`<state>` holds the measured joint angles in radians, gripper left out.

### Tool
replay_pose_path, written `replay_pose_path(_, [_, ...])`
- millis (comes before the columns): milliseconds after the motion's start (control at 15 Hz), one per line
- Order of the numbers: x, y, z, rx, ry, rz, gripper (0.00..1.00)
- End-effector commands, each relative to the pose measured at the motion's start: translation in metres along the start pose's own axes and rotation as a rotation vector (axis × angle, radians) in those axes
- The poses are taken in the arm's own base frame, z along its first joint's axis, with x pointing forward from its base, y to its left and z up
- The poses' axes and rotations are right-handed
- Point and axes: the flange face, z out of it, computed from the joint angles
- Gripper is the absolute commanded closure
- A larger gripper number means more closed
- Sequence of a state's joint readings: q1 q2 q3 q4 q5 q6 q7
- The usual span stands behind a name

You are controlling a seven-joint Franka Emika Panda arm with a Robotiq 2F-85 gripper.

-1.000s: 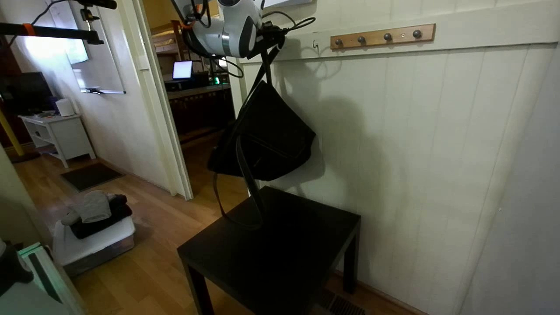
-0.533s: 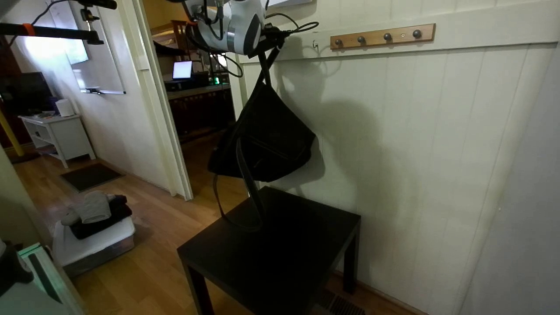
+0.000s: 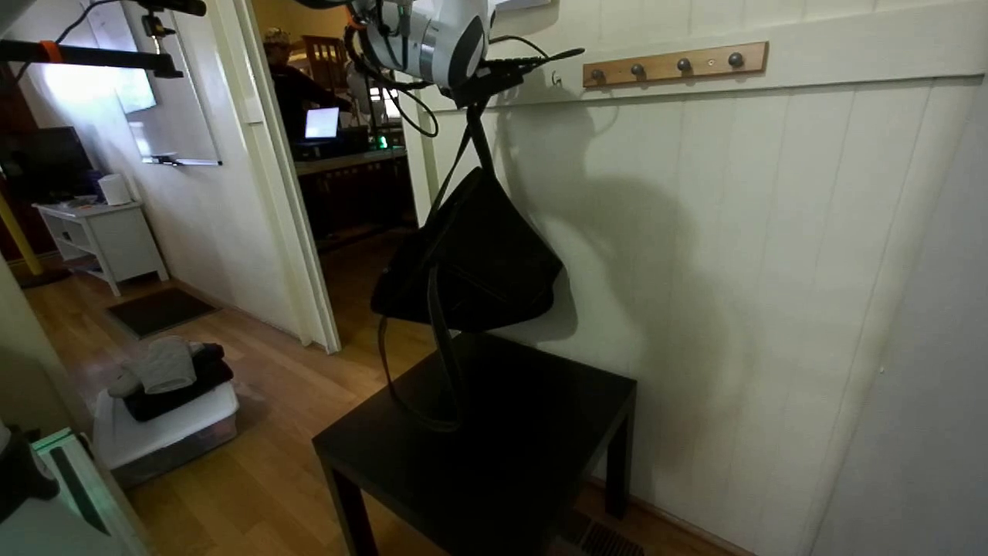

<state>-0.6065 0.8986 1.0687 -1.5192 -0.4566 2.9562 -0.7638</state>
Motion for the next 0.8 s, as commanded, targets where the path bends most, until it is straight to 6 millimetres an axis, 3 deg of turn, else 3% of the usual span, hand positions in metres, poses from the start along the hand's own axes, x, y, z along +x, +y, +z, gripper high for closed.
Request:
replay_pose_path(0, [-0.009,-0.001,0.003,0.096,-0.076,-0.004,0.96])
replay_pose_path(200, [-0.022,0.002,0.007,0.098,-0.081,0.012,0.96])
replay_pose_path(267, [-0.025,0.003,0.008,0.104,-0.081,0.017,0.85])
replay_pose_path(733, [-0.03,0.004,0.009,0.104,-0.089,0.022,0.85])
